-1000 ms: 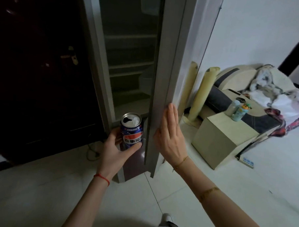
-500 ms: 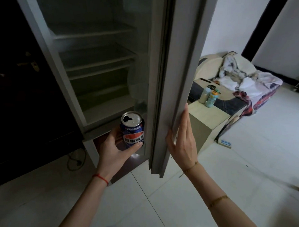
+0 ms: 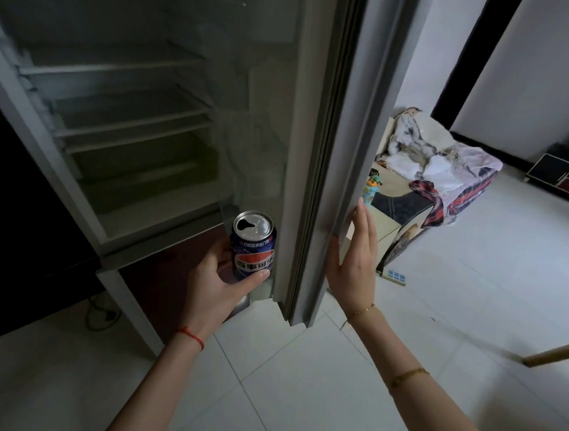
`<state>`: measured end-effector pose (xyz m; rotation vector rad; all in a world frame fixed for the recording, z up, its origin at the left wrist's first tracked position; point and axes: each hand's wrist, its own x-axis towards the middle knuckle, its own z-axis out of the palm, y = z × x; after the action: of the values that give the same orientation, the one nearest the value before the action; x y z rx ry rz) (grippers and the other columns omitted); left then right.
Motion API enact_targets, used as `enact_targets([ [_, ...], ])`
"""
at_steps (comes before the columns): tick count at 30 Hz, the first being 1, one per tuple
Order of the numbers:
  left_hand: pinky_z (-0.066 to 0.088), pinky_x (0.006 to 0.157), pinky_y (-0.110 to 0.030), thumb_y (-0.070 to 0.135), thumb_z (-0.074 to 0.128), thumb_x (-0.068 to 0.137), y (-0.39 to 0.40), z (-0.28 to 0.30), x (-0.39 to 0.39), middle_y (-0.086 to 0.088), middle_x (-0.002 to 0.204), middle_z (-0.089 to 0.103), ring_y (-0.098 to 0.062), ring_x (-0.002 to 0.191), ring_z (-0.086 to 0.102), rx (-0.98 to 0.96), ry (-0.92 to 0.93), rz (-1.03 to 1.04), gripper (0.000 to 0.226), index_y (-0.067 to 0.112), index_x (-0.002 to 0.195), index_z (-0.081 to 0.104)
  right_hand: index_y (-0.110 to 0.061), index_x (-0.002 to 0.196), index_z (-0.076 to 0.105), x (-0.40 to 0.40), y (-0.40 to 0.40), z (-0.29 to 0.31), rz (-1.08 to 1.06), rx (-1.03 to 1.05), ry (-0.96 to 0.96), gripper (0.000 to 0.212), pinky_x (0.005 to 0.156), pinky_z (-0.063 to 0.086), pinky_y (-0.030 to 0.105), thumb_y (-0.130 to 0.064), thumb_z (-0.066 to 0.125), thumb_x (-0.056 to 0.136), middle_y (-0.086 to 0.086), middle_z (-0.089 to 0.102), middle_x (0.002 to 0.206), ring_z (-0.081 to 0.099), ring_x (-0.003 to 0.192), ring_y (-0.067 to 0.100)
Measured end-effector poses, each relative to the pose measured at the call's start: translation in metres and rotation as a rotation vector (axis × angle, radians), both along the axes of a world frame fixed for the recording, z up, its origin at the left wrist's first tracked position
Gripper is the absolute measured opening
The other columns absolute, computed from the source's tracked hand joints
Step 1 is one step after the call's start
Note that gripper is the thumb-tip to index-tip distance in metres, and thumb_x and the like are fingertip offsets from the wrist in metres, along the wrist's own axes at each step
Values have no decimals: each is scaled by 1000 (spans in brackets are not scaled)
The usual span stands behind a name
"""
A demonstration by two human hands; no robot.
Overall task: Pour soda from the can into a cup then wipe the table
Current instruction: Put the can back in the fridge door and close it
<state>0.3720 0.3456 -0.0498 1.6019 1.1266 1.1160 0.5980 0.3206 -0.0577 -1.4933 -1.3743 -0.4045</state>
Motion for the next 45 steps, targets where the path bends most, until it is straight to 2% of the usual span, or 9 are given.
enact_targets([
  [6,51,81,-11,22,90,64,-9,2,59,9,115,66,2,102,64,16,6,29,65,26,120,58,-4,149,28,74,6,0,-8,-99,67,59,110,40,41,-7,52,95,13,50,136,46,128,25],
  [10,54,92,-28,27,90,63,-10,-1,93,7,118,66,-6,107,64,29,10,33,65,26,121,59,-9,140,40,114,15,4,-36,-138,123,47,101,45,34,-15,53,95,9,57,124,49,116,19],
  [13,55,94,-33,26,90,63,-10,-2,116,6,118,66,-7,107,65,37,9,28,65,25,121,61,-13,131,46,138,22,10,-46,-155,159,38,93,46,32,-16,54,94,8,59,118,49,111,20],
  [19,55,91,-30,32,91,61,-6,2,152,10,114,68,-6,104,65,51,28,32,66,25,120,61,-14,114,50,184,41,16,-76,-262,203,22,82,50,41,-19,53,92,10,61,112,53,103,26],
  [24,53,89,-24,29,90,63,1,13,176,13,108,67,-4,103,63,41,19,26,58,28,112,60,-17,111,49,205,55,26,-111,-336,248,18,77,54,47,-19,52,93,7,63,103,60,94,28],
  [29,50,87,-21,32,90,63,14,22,188,11,112,67,-4,105,62,46,49,-17,61,25,117,61,-11,107,49,221,62,35,-136,-394,269,15,75,54,52,-15,51,92,12,67,100,63,89,33],
  [37,51,90,-25,41,89,63,54,61,190,11,114,67,-6,106,62,157,78,-98,64,28,119,60,-10,116,51,231,72,46,-191,-440,294,23,75,54,48,-10,48,93,13,67,105,63,92,34],
  [42,53,92,-29,56,86,55,96,101,194,12,112,69,-6,104,65,255,103,-140,74,26,119,62,-12,114,49,232,79,47,-250,-457,302,19,64,49,38,-12,46,95,6,63,90,60,77,30],
  [45,52,89,-22,43,90,61,116,122,200,10,107,70,-4,100,65,298,129,-155,62,23,113,64,-14,114,47,234,84,46,-278,-457,312,20,65,54,42,-11,47,95,11,67,94,63,79,31],
])
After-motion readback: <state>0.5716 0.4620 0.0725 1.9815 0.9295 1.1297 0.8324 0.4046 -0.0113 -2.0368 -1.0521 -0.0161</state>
